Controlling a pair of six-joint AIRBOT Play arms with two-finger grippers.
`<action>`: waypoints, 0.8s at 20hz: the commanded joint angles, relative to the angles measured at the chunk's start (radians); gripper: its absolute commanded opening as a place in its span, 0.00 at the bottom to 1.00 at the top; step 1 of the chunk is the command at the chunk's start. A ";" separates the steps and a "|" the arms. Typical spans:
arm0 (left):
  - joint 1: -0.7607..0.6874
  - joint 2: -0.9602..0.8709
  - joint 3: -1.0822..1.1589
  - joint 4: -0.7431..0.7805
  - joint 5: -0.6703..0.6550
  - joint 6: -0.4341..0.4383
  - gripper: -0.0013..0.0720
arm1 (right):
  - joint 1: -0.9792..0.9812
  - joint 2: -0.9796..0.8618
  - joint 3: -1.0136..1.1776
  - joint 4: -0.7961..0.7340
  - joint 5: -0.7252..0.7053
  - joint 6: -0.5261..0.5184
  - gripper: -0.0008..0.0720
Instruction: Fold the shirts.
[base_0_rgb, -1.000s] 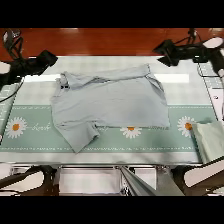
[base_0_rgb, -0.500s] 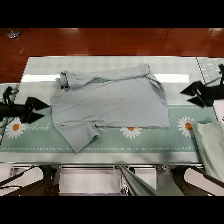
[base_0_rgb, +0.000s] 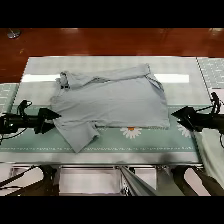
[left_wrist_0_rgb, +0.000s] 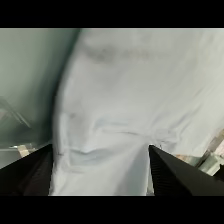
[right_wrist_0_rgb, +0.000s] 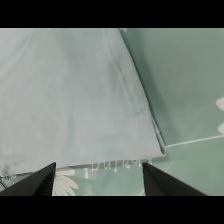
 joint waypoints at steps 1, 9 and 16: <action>-0.089 -0.019 -0.008 -0.009 0.069 0.005 0.97 | -0.017 0.013 -0.016 -0.021 -0.053 0.048 0.86; -0.101 -0.016 0.014 -0.070 0.045 0.095 0.04 | -0.055 -0.003 -0.043 -0.172 -0.016 0.138 0.86; -0.101 -0.016 0.014 -0.071 0.045 0.094 0.05 | -0.001 -0.234 -0.032 0.032 -0.049 0.016 0.86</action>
